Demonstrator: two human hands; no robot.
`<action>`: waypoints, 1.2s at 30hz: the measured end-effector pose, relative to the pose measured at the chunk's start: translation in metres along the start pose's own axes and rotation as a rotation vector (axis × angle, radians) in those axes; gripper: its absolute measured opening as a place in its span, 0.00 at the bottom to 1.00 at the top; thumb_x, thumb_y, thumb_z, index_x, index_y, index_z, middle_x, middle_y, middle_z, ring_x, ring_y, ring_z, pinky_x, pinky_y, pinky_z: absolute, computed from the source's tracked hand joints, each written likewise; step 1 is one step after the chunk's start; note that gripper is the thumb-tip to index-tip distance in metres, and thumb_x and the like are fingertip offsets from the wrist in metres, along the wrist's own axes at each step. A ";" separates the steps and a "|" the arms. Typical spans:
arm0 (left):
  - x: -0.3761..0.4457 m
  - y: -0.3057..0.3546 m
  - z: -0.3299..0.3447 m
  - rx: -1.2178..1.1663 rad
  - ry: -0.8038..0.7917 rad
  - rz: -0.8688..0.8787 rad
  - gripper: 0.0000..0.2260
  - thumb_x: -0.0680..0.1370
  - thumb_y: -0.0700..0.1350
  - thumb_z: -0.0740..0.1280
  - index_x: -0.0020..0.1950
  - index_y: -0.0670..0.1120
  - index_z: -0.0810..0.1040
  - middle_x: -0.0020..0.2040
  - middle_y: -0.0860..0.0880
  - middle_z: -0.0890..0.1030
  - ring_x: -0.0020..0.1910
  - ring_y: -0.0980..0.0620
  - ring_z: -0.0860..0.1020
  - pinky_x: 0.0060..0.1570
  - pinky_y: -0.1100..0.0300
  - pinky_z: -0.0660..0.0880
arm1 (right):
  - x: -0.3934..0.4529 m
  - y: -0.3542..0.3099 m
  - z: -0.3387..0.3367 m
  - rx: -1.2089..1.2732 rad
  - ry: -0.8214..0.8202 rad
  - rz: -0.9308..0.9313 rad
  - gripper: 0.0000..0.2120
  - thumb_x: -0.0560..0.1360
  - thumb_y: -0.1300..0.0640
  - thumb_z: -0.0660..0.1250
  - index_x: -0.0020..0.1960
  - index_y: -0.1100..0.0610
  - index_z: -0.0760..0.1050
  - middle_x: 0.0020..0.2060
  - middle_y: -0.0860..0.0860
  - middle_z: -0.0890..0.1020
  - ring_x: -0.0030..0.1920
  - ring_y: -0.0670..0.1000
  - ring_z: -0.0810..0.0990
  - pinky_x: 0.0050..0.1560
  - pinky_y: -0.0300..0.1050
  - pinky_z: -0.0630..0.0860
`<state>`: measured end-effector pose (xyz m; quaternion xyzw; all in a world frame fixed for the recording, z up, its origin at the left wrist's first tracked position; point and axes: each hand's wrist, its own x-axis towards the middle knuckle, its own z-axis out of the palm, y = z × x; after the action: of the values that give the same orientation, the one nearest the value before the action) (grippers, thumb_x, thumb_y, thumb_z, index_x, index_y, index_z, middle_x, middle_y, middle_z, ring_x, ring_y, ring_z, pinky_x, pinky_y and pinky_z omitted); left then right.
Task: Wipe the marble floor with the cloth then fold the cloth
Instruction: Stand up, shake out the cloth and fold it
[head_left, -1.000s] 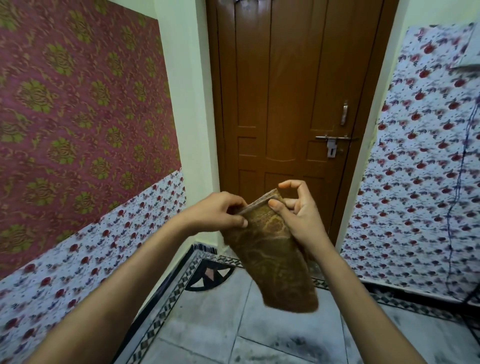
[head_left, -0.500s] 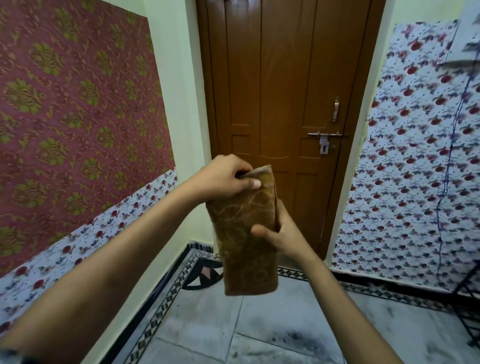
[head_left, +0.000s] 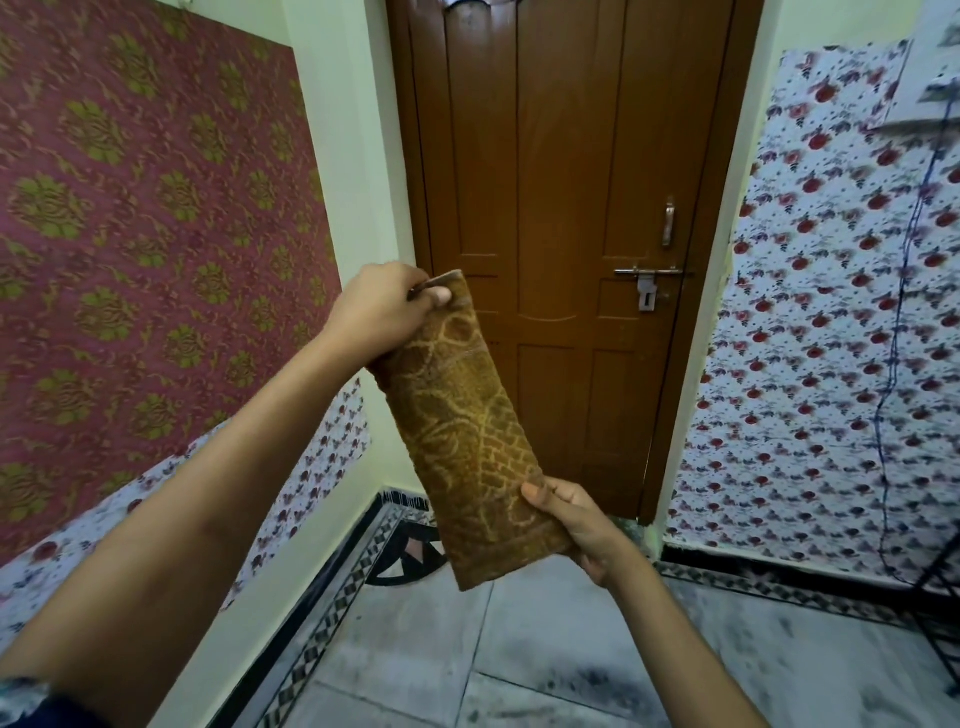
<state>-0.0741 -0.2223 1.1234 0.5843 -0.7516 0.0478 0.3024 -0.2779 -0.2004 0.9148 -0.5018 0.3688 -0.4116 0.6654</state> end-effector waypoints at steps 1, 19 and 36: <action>0.002 -0.005 0.001 -0.016 -0.014 -0.036 0.14 0.79 0.51 0.61 0.41 0.43 0.76 0.36 0.45 0.75 0.39 0.46 0.74 0.39 0.56 0.70 | 0.000 0.001 -0.003 0.032 -0.029 0.033 0.35 0.50 0.42 0.82 0.51 0.59 0.79 0.46 0.54 0.85 0.49 0.52 0.83 0.52 0.45 0.79; -0.070 -0.050 0.125 -0.144 -0.124 -0.333 0.14 0.80 0.55 0.58 0.58 0.48 0.74 0.46 0.47 0.80 0.43 0.47 0.78 0.37 0.57 0.74 | 0.009 0.002 -0.010 0.294 0.332 0.330 0.16 0.77 0.52 0.63 0.58 0.63 0.75 0.52 0.60 0.80 0.52 0.59 0.79 0.49 0.52 0.76; -0.119 -0.005 0.175 -0.440 -0.262 -0.155 0.16 0.78 0.58 0.60 0.60 0.52 0.76 0.51 0.52 0.82 0.51 0.53 0.79 0.49 0.56 0.76 | 0.010 -0.002 0.014 0.458 0.364 0.336 0.13 0.80 0.58 0.57 0.60 0.65 0.71 0.45 0.62 0.79 0.42 0.57 0.80 0.28 0.46 0.80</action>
<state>-0.1233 -0.1971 0.9190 0.5614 -0.7296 -0.2162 0.3252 -0.2619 -0.2046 0.9195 -0.1899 0.4569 -0.4511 0.7427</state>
